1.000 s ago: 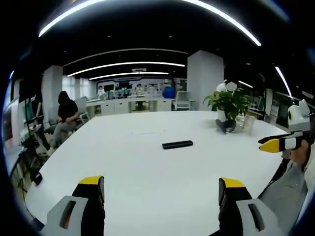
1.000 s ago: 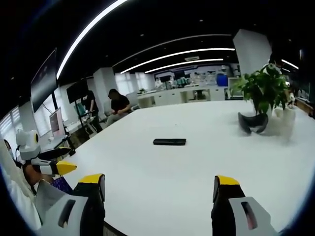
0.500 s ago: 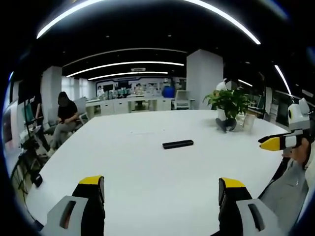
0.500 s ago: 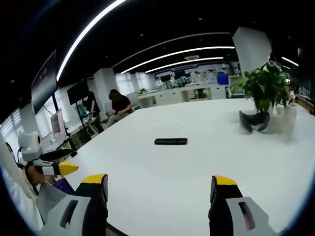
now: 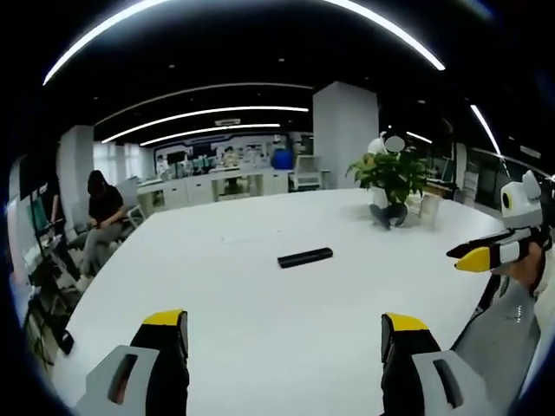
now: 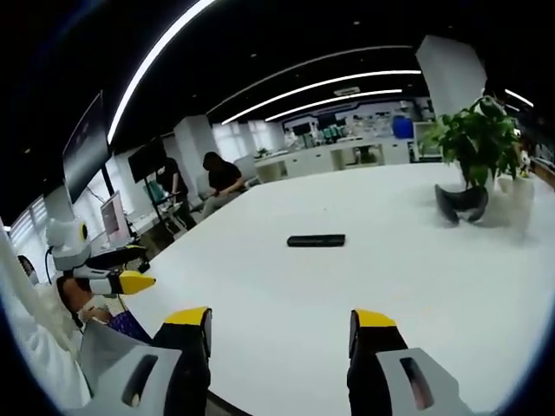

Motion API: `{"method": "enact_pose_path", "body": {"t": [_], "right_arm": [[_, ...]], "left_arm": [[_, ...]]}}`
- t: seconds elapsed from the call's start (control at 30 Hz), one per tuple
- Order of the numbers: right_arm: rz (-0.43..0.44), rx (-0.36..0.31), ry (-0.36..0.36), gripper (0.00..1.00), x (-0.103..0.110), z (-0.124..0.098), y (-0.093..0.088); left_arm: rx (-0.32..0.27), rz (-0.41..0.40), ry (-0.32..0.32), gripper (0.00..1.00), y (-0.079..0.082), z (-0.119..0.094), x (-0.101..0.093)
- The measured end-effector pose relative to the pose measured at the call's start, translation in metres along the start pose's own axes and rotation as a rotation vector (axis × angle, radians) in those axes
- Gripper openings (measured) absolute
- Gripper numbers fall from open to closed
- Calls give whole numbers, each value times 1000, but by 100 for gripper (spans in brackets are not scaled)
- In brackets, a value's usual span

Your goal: Press the specified remote control buttons in sequence, fully releasing each button before pressing the next.

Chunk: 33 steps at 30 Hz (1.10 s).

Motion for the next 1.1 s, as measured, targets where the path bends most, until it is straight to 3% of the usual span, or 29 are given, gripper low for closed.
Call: {"method": "enact_pose_path", "body": {"t": [0.6,0.97,1.1], "right_arm": [[33,61,-11,24,-10,-6,-3],[36,102,-39,12,-22,-4,-6],[37,110,-33,14,-21,-3,-7]], "left_arm": [[61,143,-125,87,35,55,7],[98,232,-201,84,56,107,8],[115,273,-246,83,61,129,8]]}}
Point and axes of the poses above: the point that each gripper's makers call its tool centre point, and the gripper's own axes: z roughly forward along the fingers, x roughly to its left, y roughly out of its top, the point moved 9 cm from there along -z, roughly backward along the fingers, and after that the axes turned 4 degrees about -x, right-handed, at the moved point
